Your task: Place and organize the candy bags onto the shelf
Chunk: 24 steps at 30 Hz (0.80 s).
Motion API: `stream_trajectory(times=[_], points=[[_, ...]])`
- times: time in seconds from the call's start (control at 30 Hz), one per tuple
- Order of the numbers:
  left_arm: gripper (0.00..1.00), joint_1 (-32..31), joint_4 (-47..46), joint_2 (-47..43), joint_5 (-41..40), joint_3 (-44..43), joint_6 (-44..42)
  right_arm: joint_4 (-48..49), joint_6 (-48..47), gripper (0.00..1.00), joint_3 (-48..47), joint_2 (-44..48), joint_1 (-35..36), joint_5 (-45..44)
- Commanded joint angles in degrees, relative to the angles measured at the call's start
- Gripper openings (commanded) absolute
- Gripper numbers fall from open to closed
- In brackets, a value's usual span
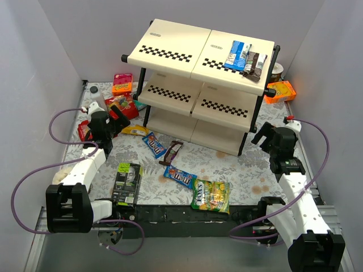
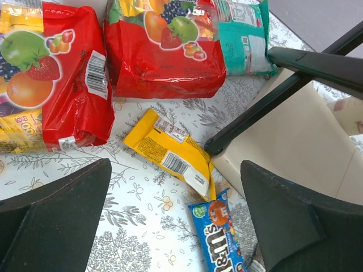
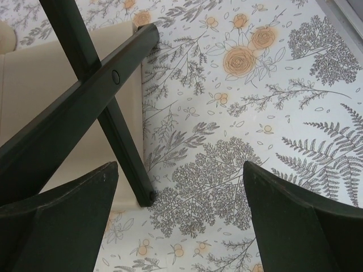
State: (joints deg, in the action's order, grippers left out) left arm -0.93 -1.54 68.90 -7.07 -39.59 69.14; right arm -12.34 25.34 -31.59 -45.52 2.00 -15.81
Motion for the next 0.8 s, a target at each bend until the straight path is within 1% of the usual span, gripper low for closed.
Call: stream_trajectory(times=[0.0, 0.03, 0.1, 0.27, 0.43, 0.5, 0.53, 0.67, 0.7, 0.77], points=[[0.98, -0.1, 5.7, 0.4, -2.2, -5.2, 1.8, -3.1, -0.8, 0.98, -4.0, 0.7, -0.2, 2.0], [0.98, -0.1, 8.3, 1.1, -2.6, -7.2, 1.7, -3.8, -0.7, 0.98, -4.5, 0.6, -0.1, 2.9], [0.98, -0.1, 9.2, 2.0, -0.8, -8.0, 0.3, -4.8, 0.7, 0.98, -4.6, 0.7, -0.1, 3.1], [0.98, -0.1, 7.7, 1.0, 0.4, -5.8, 1.2, -6.9, 5.1, 0.97, -5.0, 0.0, -0.2, 5.6], [0.98, -0.1, 7.9, 1.4, 6.4, -5.8, -0.9, -11.0, 5.5, 0.97, -7.6, -2.6, -0.2, 7.6], [0.98, -0.1, 7.7, 1.1, 7.2, -5.1, -0.9, -14.5, 6.0, 0.97, -8.8, -3.5, -0.1, 8.2], [0.98, -0.1, 7.6, 0.6, 10.8, -4.7, -0.9, -15.9, 6.9, 0.97, -8.9, -3.8, -0.2, 8.9], [0.98, -0.1, 7.3, -0.9, 14.2, -1.3, 2.8, -18.9, 9.8, 0.95, -6.9, -4.3, -0.1, 18.2], [0.98, -0.1, 7.1, -1.4, 14.7, 0.4, 4.1, -18.9, 10.6, 0.94, -5.3, -4.1, -0.1, 21.9], [0.98, -0.2, 6.6, -2.8, 16.4, 1.9, 4.8, -18.3, 10.6, 0.93, -3.2, -3.3, -0.1, 25.8]])
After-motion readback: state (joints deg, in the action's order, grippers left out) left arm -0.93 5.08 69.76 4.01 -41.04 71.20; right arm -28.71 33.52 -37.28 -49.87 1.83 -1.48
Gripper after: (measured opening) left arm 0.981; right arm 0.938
